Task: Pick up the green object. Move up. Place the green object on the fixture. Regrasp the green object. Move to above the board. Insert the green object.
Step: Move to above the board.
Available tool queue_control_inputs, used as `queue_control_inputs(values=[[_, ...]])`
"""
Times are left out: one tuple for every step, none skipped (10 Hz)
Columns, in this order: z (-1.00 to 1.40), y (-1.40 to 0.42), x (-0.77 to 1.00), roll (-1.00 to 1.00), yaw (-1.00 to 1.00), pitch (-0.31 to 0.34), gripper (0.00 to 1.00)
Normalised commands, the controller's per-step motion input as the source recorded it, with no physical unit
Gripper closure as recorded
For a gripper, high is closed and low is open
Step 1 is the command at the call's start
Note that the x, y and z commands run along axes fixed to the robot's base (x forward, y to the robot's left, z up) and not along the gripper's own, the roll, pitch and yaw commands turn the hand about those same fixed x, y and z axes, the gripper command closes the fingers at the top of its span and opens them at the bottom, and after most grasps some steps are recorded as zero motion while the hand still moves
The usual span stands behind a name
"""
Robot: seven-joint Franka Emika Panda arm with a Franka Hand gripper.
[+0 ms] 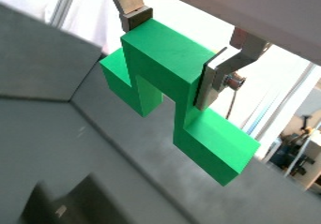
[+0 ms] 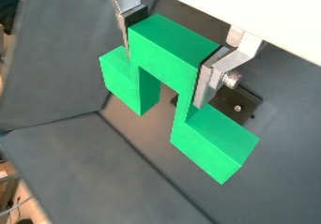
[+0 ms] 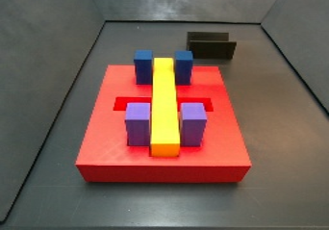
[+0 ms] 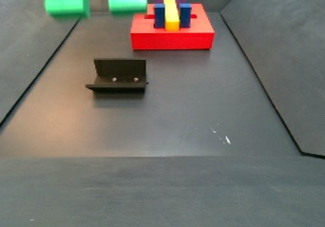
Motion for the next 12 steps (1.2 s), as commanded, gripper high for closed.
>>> queue_control_inputs(values=[[0.91,-0.02,-0.02,-0.01,-0.01,0.012,1.0],[0.42,-0.01,0.01,0.0,-0.01,0.03,1.0],[0.27,-0.01,0.02,0.01,0.0,0.046,1.0],[0.17,-0.01,0.02,0.0,0.0,0.058,1.0],[0.29,-1.4,-1.07,-1.0,0.0,0.047,1.0],[0.28,-1.4,-1.09,-1.0,0.0,0.039,1.0],[0.3,-1.4,-1.17,-1.0,0.01,0.01,1.0],[0.28,-1.4,-1.23,-1.0,0.02,-0.003,1.0],[0.28,-1.4,-1.22,-1.0,0.02,-0.004,1.0],[0.29,-1.4,-1.26,-1.0,0.03,-0.02,1.0],[0.12,-0.63,-0.6,-1.0,0.03,-0.027,1.0],[0.02,-0.17,-0.22,-1.0,0.02,-0.026,1.0]])
